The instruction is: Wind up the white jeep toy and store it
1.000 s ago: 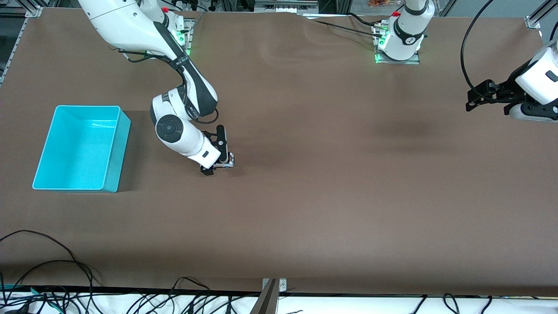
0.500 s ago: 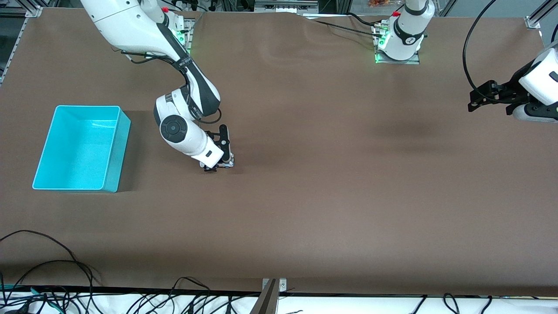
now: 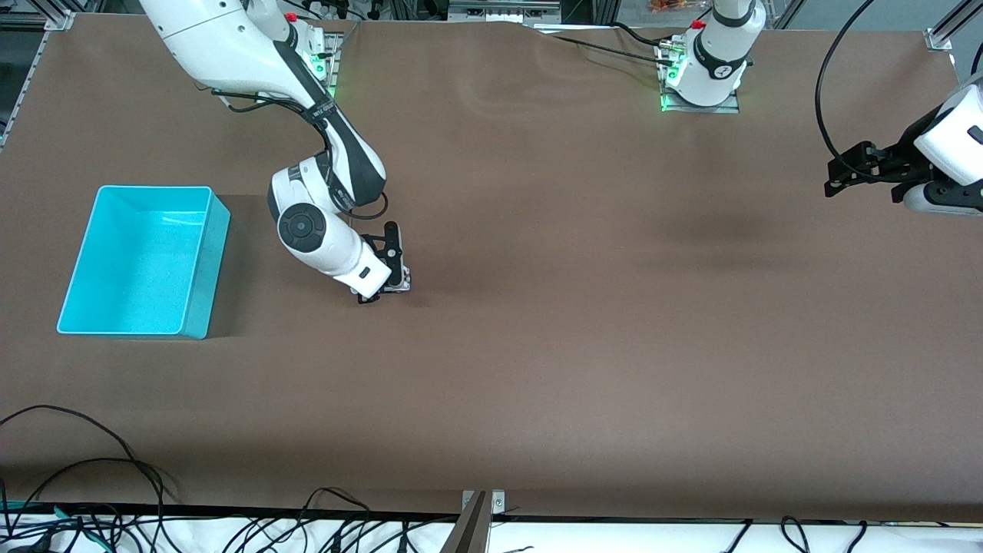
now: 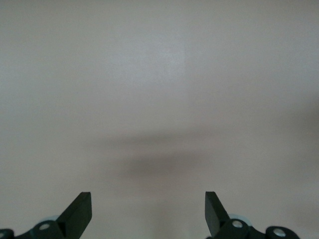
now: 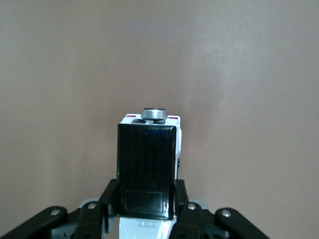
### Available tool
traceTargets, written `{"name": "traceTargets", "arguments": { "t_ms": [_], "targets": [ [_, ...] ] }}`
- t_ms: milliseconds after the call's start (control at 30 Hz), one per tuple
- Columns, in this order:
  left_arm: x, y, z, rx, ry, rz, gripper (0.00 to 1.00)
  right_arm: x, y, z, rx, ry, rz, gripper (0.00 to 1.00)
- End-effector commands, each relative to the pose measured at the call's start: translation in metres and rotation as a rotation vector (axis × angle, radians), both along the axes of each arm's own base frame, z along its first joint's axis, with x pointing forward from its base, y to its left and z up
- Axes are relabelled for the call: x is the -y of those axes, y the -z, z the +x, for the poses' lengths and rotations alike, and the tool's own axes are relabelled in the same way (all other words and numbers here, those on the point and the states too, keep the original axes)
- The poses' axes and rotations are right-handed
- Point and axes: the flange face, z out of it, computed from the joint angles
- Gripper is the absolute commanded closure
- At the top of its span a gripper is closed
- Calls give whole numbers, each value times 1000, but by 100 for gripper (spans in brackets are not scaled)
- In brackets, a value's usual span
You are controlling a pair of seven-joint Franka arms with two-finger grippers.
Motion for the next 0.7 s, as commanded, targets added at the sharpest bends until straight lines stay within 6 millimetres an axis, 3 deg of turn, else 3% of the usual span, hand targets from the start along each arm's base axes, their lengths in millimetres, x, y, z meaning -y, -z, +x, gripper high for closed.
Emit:
{"name": "traceTargets", "arguments": {
  "t_ms": [0,300,667],
  "targets": [
    [1,-5,5,-1,-10,-19,0,10,-39,9,30,17,16,82],
    [2,-5,5,-3,-9,-19,0,77,-108,26,20,84,-2,82],
    [2,-4,4,-6,-9,-20,0,194,-176,25,-7,54,-35,82]
  ]
}}
